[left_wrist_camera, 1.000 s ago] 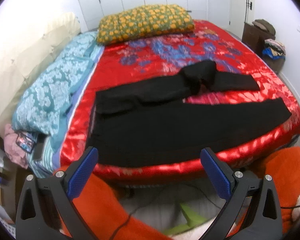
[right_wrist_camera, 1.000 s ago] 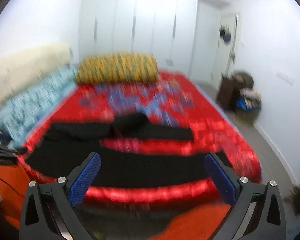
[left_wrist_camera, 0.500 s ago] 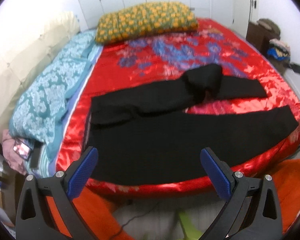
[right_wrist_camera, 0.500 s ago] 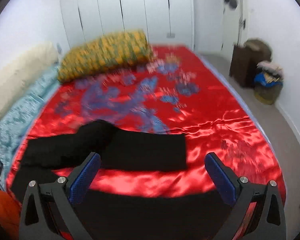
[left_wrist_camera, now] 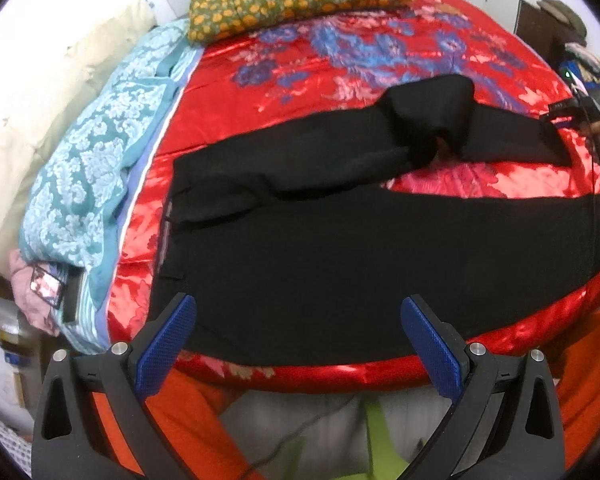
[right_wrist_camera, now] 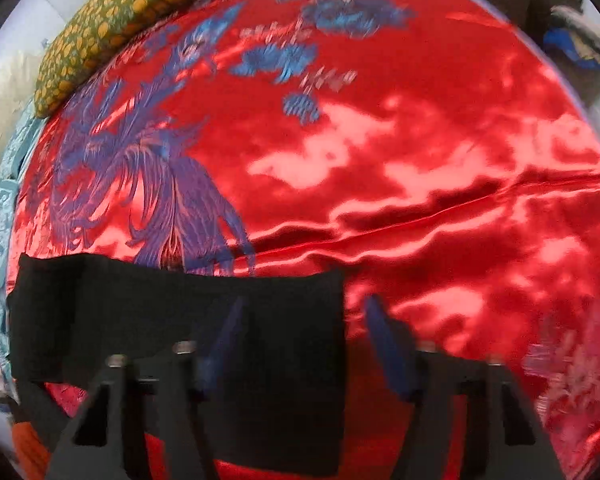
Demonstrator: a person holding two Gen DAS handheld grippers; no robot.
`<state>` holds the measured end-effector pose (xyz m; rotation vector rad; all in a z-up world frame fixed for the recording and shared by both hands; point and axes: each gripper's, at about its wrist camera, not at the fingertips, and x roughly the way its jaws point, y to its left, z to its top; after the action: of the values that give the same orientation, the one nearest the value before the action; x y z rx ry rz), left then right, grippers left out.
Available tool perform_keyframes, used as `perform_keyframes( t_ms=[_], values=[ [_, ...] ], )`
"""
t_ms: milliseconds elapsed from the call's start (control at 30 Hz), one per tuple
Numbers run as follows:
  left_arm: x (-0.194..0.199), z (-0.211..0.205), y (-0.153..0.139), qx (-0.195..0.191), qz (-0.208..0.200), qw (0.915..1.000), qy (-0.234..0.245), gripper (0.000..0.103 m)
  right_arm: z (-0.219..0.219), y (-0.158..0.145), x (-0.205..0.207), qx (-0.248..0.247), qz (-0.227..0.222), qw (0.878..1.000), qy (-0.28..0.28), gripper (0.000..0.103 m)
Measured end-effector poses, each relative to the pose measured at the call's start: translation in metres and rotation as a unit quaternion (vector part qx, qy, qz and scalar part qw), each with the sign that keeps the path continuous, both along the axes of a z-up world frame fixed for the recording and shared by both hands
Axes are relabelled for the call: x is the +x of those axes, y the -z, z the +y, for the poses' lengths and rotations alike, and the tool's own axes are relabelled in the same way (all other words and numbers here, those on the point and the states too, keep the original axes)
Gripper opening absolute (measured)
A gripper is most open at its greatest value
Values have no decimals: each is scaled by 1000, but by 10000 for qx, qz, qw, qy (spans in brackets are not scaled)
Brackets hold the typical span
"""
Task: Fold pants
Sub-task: 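Grasp the folded trouser leg hem with the right gripper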
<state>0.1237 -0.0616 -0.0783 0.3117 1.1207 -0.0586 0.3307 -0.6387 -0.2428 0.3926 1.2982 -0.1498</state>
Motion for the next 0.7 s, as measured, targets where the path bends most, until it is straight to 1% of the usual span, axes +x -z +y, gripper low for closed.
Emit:
perform_keyframes(
  t_ms=[67, 133, 167, 200, 267, 333, 400, 433, 500, 533, 600, 700],
  values=[
    [1, -4, 7, 5, 86, 10000, 33, 102, 10, -2, 2, -313, 1, 9993, -182, 15],
    [3, -9, 14, 3, 192, 9998, 84, 102, 19, -20, 8, -773, -225, 9957, -453, 12],
    [4, -12, 17, 6, 241, 9996, 121, 102, 25, -38, 13, -1150, -463, 9905, -600, 12],
    [3, -16, 19, 17, 264, 9995, 157, 102, 32, -59, 18, -1562, -733, 9822, -741, 12],
    [3, -24, 21, 55, 272, 9993, 248, 102, 38, -101, 31, -2420, -1263, 9576, -926, 12],
    [3, -31, 22, 100, 259, 9991, 332, 102, 31, -129, 46, -2856, -1596, 9410, -864, 12],
    [5, -39, 27, 149, 312, 9987, 381, 102, 20, -142, 61, -3018, -1718, 9350, -717, 12],
    [6, -41, 29, 162, 353, 9985, 390, 102, 12, -139, 70, -3096, -1656, 9340, -663, 11],
    [8, -43, 33, 189, 418, 9982, 393, 102, 4, -122, 81, -3170, -1443, 9354, -601, 11],
    [9, -44, 34, 208, 435, 9981, 391, 102, 0, -107, 84, -3203, -1309, 9365, -568, 11],
    [12, -45, 39, 242, 479, 9979, 366, 102, -8, -75, 86, -3110, -1073, 9434, -431, 11],
    [17, -44, 48, 297, 583, 9973, 317, 102, -17, -36, 73, -3019, -792, 9497, -252, 12]
  ],
)
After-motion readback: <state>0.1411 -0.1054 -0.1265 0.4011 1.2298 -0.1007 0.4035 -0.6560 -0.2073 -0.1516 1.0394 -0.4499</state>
